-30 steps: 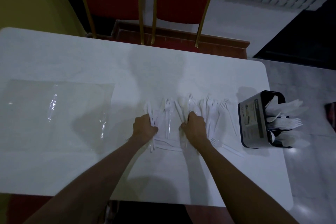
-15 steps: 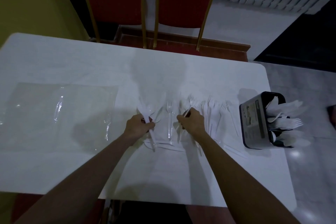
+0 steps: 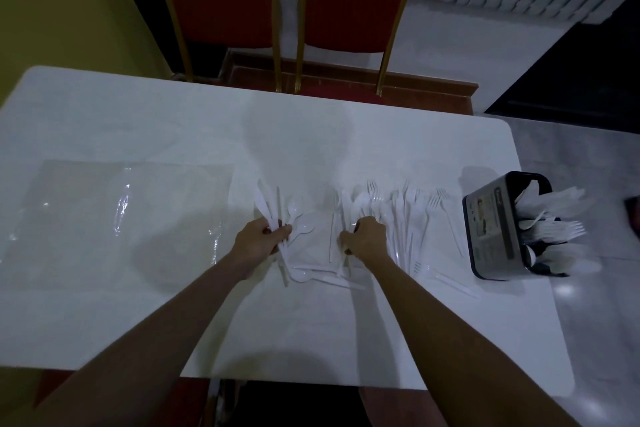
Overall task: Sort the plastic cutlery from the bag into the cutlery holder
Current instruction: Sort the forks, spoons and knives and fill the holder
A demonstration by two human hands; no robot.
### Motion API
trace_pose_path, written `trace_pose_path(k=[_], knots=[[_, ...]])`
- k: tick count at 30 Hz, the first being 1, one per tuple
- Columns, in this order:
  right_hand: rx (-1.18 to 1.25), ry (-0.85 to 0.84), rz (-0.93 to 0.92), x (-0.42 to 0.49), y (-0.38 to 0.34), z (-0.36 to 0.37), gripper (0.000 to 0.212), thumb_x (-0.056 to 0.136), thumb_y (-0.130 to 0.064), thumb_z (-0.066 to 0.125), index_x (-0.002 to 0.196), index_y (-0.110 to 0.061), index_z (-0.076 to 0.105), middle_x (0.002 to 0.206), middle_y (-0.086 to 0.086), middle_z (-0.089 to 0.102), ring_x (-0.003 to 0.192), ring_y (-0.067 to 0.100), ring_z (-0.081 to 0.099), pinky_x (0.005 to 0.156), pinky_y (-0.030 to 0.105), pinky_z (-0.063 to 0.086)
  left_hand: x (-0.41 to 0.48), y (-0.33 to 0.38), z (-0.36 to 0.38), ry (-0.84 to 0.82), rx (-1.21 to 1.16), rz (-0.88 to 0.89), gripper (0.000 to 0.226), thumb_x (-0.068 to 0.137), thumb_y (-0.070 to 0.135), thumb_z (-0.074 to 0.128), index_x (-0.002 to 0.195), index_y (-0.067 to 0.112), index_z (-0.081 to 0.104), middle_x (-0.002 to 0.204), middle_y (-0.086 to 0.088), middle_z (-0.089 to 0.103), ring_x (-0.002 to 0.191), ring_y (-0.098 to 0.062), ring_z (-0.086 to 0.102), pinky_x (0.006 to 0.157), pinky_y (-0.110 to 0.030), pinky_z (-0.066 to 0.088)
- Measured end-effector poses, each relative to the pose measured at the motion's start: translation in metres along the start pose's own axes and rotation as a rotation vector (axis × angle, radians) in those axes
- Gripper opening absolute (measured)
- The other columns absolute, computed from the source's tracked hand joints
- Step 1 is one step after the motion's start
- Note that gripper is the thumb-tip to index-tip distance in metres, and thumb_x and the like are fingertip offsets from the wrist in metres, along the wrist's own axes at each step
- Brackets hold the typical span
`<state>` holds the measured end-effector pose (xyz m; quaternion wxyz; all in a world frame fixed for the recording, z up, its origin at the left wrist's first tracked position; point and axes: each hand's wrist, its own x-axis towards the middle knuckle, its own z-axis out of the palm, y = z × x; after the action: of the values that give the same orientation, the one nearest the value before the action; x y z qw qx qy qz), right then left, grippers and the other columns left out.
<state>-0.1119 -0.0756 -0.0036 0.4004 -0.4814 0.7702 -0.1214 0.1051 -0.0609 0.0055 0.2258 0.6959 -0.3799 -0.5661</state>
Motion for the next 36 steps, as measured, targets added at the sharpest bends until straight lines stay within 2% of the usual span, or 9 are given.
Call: trace_pose_path(k=[3, 10, 14, 19, 22, 24, 29, 33, 36], knots=[[0.025, 0.013, 0.001, -0.003, 0.002, 0.000, 0.046, 0.077, -0.019, 0.078, 0.050, -0.014, 0.041, 0.050, 0.007, 0.052, 0.051, 0.023, 0.057, 0.056, 0.028, 0.047, 0.007, 0.003, -0.001, -0.032, -0.014, -0.050, 0.036, 0.080, 0.035, 0.071, 0.090, 0.000, 0.067, 0.077, -0.010, 0.067, 0.067, -0.019, 0.059, 0.071, -0.034, 0.050], [-0.010, 0.063, 0.004, 0.000, -0.009, 0.012, 0.045, 0.076, -0.017, 0.074, 0.051, -0.015, 0.037, 0.055, 0.007, 0.051, 0.065, 0.032, 0.066, 0.050, 0.025, 0.043, 0.012, 0.014, 0.006, -0.138, -0.025, -0.049, 0.019, 0.086, 0.024, 0.068, 0.087, 0.006, 0.068, 0.080, -0.008, 0.068, 0.076, -0.021, 0.063, 0.083, -0.035, 0.054], [-0.050, -0.006, 0.043, 0.003, -0.011, 0.013, 0.024, 0.083, -0.026, 0.067, 0.077, -0.006, 0.054, 0.081, 0.015, 0.062, 0.080, 0.029, 0.065, 0.065, 0.026, 0.049, 0.012, 0.013, -0.001, -0.147, -0.030, -0.051, 0.022, 0.084, 0.020, 0.070, 0.092, 0.000, 0.067, 0.082, -0.011, 0.068, 0.077, -0.021, 0.064, 0.082, -0.033, 0.056], [-0.078, -0.013, 0.038, -0.003, -0.018, 0.000, 0.042, 0.084, -0.031, 0.070, 0.103, 0.006, 0.063, 0.099, 0.021, 0.070, 0.094, 0.033, 0.068, 0.086, 0.038, 0.055, 0.009, 0.026, -0.012, -0.179, -0.018, -0.014, 0.023, 0.084, 0.018, 0.071, 0.097, 0.000, 0.068, 0.087, -0.013, 0.069, 0.080, -0.022, 0.065, 0.080, -0.032, 0.056], [-0.116, 0.014, 0.043, -0.014, -0.029, -0.015, 0.026, 0.084, -0.027, 0.070, 0.079, -0.004, 0.058, 0.096, 0.019, 0.070, 0.092, 0.030, 0.069, 0.081, 0.034, 0.056, 0.007, 0.040, -0.013, -0.189, -0.027, 0.028, 0.021, 0.084, 0.016, 0.070, 0.099, 0.002, 0.068, 0.090, -0.013, 0.070, 0.083, -0.023, 0.066, 0.077, -0.031, 0.055], [-0.156, 0.033, 0.044, -0.021, -0.033, -0.022, 0.035, 0.082, -0.021, 0.070, 0.062, -0.012, 0.043, 0.086, 0.017, 0.067, 0.083, 0.029, 0.068, 0.071, 0.032, 0.054, 0.005, 0.051, -0.010, -0.202, -0.012, 0.070, 0.018, 0.083, 0.014, 0.070, 0.098, 0.003, 0.068, 0.089, -0.014, 0.070, 0.083, -0.023, 0.067, 0.078, -0.032, 0.056], [-0.236, 0.056, 0.048, -0.035, -0.030, -0.045, 0.023, 0.081, -0.018, 0.072, 0.083, -0.007, 0.052, 0.092, 0.012, 0.056, 0.087, 0.026, 0.061, 0.065, 0.024, 0.043, 0.005, 0.075, 0.007, -0.199, 0.026, 0.110, 0.027, 0.084, 0.022, 0.070, 0.100, 0.000, 0.067, 0.095, -0.017, 0.070, 0.085, -0.026, 0.069, 0.084, -0.036, 0.057], [-0.071, 0.095, -0.004, -0.039, -0.024, -0.080, 0.037, 0.080, -0.019, 0.072, 0.059, -0.013, 0.041, 0.065, 0.004, 0.054, 0.075, 0.026, 0.066, 0.056, 0.025, 0.046, -0.005, 0.099, 0.034, -0.163, 0.030, 0.135, 0.029, 0.084, 0.025, 0.070, 0.096, -0.002, 0.069, 0.097, -0.015, 0.071, 0.086, -0.026, 0.070, 0.086, -0.037, 0.057], [0.204, 0.200, -0.083, -0.050, -0.022, -0.132, 0.034, 0.079, -0.016, 0.075, 0.059, -0.010, 0.049, 0.054, 0.001, 0.055, 0.066, 0.027, 0.072, 0.059, 0.036, 0.056, -0.017, 0.131, 0.061, -0.166, -0.023, 0.235, 0.022, 0.082, 0.023, 0.073, 0.090, 0.002, 0.073, 0.095, -0.014, 0.073, 0.087, -0.024, 0.071, 0.087, -0.036, 0.057]])
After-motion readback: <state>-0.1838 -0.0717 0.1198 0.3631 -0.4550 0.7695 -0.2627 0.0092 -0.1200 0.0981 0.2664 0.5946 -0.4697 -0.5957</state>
